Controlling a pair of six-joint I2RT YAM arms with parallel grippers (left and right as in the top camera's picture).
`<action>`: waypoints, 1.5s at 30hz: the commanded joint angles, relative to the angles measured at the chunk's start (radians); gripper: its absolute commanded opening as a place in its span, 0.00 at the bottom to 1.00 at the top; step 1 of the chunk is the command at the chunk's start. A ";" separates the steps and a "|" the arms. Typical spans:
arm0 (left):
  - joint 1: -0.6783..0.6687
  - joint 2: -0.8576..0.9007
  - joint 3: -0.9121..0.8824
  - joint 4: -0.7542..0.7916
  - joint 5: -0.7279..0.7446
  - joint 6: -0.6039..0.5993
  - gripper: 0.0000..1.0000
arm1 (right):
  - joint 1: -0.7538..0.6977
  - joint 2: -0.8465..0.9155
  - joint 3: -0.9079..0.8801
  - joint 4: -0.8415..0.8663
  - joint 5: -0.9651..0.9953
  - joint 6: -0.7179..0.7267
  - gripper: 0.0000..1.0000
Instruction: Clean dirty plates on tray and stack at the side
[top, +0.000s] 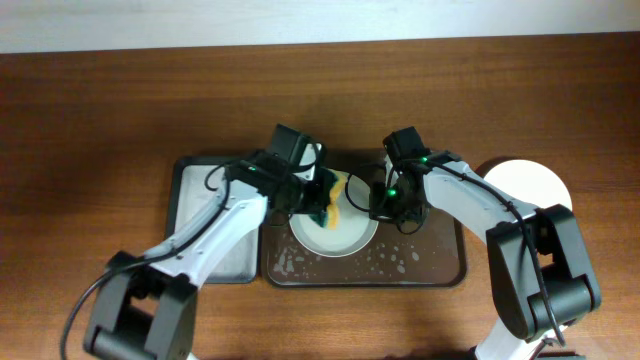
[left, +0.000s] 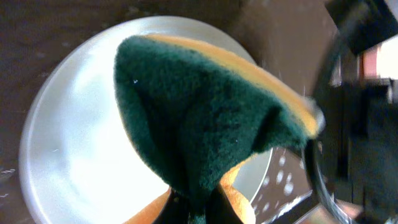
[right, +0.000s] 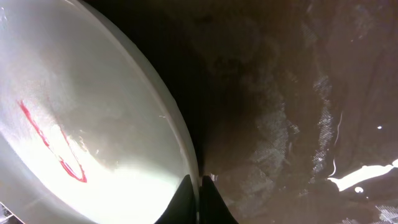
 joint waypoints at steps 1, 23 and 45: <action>-0.054 0.076 0.001 0.006 -0.066 -0.250 0.00 | 0.003 0.006 -0.005 0.003 0.016 0.013 0.04; -0.033 0.277 0.104 -0.146 -0.206 -0.064 0.00 | 0.003 0.006 -0.005 -0.024 0.057 0.013 0.04; 0.026 0.212 0.179 -0.227 -0.359 0.057 0.00 | 0.001 0.006 -0.005 -0.035 0.067 0.013 0.04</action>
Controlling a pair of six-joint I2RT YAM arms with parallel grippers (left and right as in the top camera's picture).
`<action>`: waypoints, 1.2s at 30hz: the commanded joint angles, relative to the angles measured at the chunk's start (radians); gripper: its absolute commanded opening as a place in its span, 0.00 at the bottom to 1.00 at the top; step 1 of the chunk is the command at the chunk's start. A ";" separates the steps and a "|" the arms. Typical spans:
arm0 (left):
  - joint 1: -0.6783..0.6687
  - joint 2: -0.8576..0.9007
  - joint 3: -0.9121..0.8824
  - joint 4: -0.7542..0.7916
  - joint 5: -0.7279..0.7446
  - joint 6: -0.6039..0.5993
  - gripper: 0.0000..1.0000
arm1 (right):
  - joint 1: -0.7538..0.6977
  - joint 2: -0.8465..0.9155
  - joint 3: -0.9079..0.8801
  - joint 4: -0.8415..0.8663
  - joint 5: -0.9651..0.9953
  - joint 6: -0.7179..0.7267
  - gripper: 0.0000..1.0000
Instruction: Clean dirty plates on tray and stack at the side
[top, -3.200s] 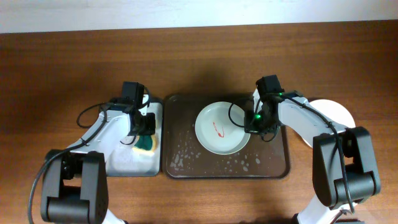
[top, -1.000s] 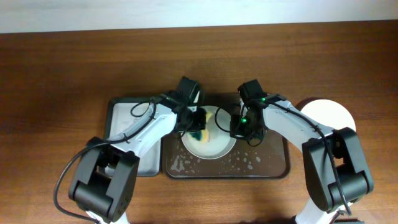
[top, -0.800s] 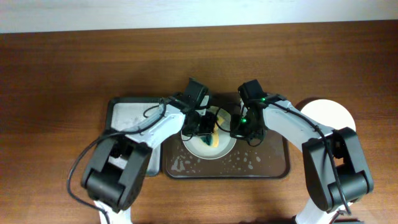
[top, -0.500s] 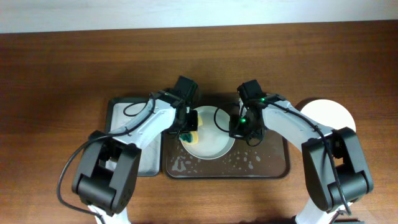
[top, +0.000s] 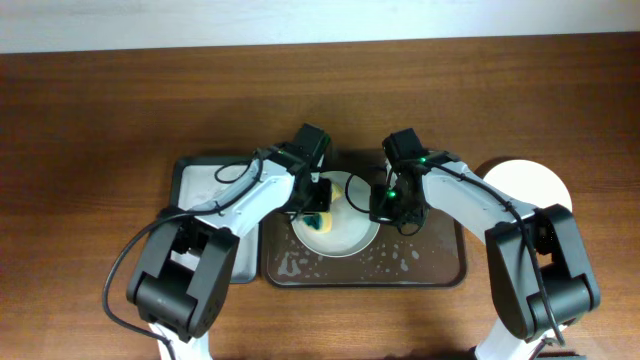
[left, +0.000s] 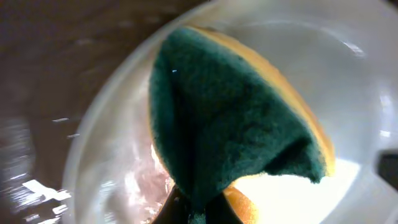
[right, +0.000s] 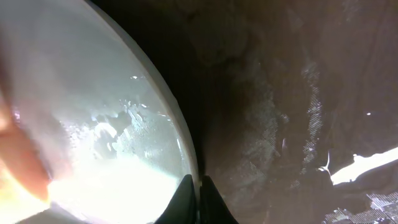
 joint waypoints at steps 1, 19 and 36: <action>0.055 -0.050 0.049 -0.077 -0.143 0.056 0.00 | -0.005 0.004 -0.005 -0.010 0.051 0.005 0.05; 0.427 -0.220 -0.189 0.027 0.001 0.242 0.00 | -0.017 -0.244 0.148 -0.141 0.525 -0.140 0.04; 0.427 -0.220 -0.312 0.024 0.001 0.241 0.08 | 0.460 -0.306 0.148 -0.107 1.502 -0.146 0.04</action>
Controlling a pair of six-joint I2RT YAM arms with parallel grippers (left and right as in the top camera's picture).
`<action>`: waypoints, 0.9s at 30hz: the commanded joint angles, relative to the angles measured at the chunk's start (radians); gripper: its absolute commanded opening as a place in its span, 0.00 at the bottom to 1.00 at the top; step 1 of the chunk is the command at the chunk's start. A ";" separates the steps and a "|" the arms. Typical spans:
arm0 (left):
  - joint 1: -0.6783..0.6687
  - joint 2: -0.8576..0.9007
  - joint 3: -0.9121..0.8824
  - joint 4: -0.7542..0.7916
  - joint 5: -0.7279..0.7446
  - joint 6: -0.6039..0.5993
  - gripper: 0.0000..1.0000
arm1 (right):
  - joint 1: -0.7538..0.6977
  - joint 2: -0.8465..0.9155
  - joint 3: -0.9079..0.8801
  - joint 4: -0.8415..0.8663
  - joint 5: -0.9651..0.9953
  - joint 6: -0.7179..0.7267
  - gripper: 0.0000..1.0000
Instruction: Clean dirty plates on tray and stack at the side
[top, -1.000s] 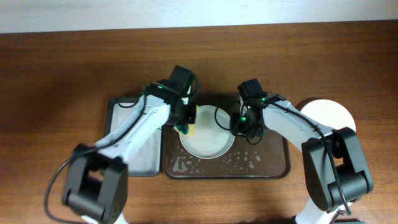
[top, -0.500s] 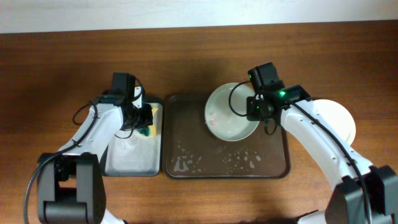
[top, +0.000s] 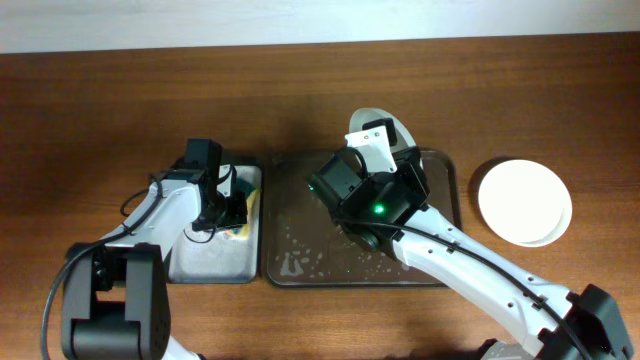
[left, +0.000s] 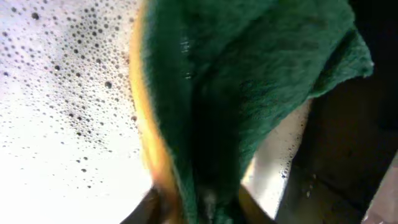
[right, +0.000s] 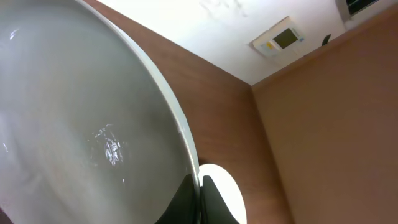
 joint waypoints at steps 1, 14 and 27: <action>0.000 -0.008 -0.007 -0.002 0.002 0.009 0.01 | 0.005 -0.026 0.017 0.004 0.049 0.006 0.04; 0.000 -0.008 0.111 0.076 -0.061 0.009 0.99 | -0.253 -0.026 0.017 -0.009 -0.280 0.142 0.04; -0.048 0.127 0.109 0.185 -0.058 0.009 0.00 | -0.270 -0.026 0.017 -0.035 -0.334 0.156 0.04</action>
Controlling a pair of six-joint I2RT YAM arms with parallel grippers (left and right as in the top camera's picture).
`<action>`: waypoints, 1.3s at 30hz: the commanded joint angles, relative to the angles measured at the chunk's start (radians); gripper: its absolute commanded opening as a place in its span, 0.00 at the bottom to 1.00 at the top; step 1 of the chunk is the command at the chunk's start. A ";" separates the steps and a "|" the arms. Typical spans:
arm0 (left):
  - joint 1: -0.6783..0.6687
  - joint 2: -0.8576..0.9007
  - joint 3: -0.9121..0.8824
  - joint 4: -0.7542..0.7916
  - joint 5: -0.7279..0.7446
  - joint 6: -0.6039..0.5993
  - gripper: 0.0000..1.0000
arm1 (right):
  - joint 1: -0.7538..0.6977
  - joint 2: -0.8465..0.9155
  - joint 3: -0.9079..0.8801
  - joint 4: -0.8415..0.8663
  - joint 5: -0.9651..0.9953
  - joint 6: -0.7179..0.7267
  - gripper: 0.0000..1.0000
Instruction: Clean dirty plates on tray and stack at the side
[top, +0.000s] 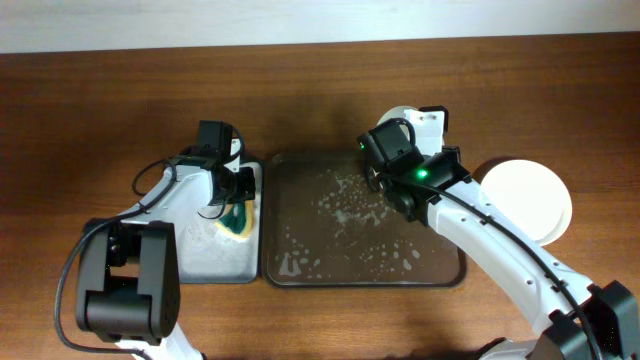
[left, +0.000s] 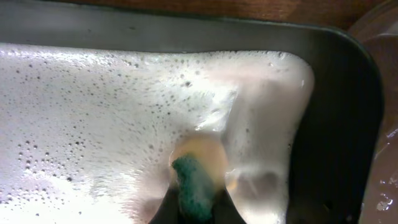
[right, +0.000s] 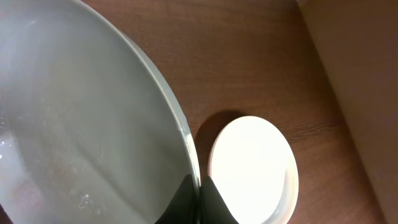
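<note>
My right gripper (right: 199, 194) is shut on the rim of a wet white plate (right: 81, 124), held tilted in the air. From above, the plate (top: 397, 115) shows over the far right part of the dark tray (top: 300, 180). A stack of clean white plates (top: 525, 200) lies on the table to the right, and the stack (right: 252, 168) shows below the held plate. My left gripper (top: 237, 205) is shut on a green and yellow sponge (left: 193, 183), which dips into the foam of the soapy tray (left: 336, 124).
The dark tray's floor carries suds and water drops (top: 345, 205), with no plate on it. The soapy tray (top: 190, 270) stands right against its left side. Bare wooden table (top: 100, 100) lies all round.
The right gripper has carried the plate from above the tray's far middle toward the right, nearer the stack. The left gripper still holds the sponge in the soapy tray, slightly shifted.
At first the right gripper pinched the rim of a plate with red marks on the dark tray, the sponge above it. Then the sponge lay on the plate and the marks were smeared. Later the plate was in the air and the sponge in the foam; now the plate is nearer the stack.
</note>
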 joint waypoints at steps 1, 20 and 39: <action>-0.004 0.016 0.011 -0.009 0.004 0.006 0.00 | -0.008 -0.023 0.017 0.000 0.000 0.015 0.04; 0.001 -0.124 0.027 -0.216 0.004 0.006 1.00 | -0.812 -0.113 0.014 -0.136 -0.494 0.075 0.04; 0.121 -0.210 0.116 -0.298 0.058 -0.107 0.99 | -0.739 -0.003 0.010 -0.159 -1.246 -0.492 0.98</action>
